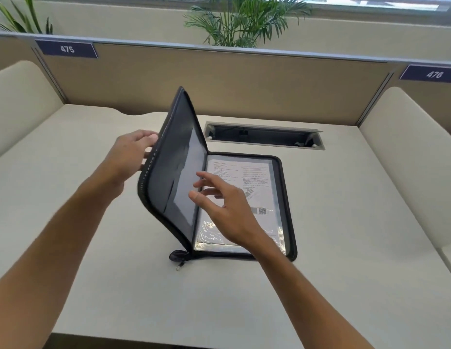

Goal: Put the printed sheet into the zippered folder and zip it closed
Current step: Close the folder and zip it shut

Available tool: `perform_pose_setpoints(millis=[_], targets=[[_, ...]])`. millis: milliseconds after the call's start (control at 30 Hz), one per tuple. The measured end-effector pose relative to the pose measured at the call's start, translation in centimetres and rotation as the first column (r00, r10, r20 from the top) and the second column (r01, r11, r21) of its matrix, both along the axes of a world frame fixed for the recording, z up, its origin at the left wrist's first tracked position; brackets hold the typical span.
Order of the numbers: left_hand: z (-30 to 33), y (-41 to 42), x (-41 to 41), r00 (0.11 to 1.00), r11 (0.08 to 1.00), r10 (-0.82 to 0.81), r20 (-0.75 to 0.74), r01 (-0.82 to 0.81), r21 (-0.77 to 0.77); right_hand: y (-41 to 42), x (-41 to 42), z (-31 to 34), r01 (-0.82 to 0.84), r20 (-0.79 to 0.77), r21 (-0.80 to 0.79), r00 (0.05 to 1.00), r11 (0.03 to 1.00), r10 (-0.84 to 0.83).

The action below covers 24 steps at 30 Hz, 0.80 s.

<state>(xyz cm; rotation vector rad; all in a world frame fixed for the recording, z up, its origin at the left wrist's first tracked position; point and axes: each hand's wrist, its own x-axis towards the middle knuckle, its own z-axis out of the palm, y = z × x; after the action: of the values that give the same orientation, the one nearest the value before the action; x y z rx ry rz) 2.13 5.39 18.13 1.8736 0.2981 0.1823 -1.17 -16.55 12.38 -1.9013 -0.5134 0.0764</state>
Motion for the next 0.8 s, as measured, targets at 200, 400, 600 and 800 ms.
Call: perform_pose_setpoints(millis=[200,400,600,800], targets=[[-0.9,-6.6,-2.2,0.976,0.977,-0.214,0.039,0.215,-0.017,-1.7,-1.2,1.9,0.002,-0.016,0.074,1.0,0.997,0.0],[-4.9,-9.5,-3.9,0.929,0.931,-0.365,-0.064,0.362,-0.056,-5.3,-1.6,1.0,0.22,-0.101,0.153,0.973,0.963,-0.207],[-10.8,-9.1,-5.7,0.926,0.923,-0.333,-0.179,0.359,0.141,-9.6,-1.6,-1.8,0.42,-0.057,0.002,0.906,0.907,-0.419],[-15.8,-6.8,-7.6,0.953,0.81,-0.167,-0.251,0.278,0.517,-12.8,-1.8,-5.6,0.521,-0.009,-0.199,0.846,0.83,-0.533]])
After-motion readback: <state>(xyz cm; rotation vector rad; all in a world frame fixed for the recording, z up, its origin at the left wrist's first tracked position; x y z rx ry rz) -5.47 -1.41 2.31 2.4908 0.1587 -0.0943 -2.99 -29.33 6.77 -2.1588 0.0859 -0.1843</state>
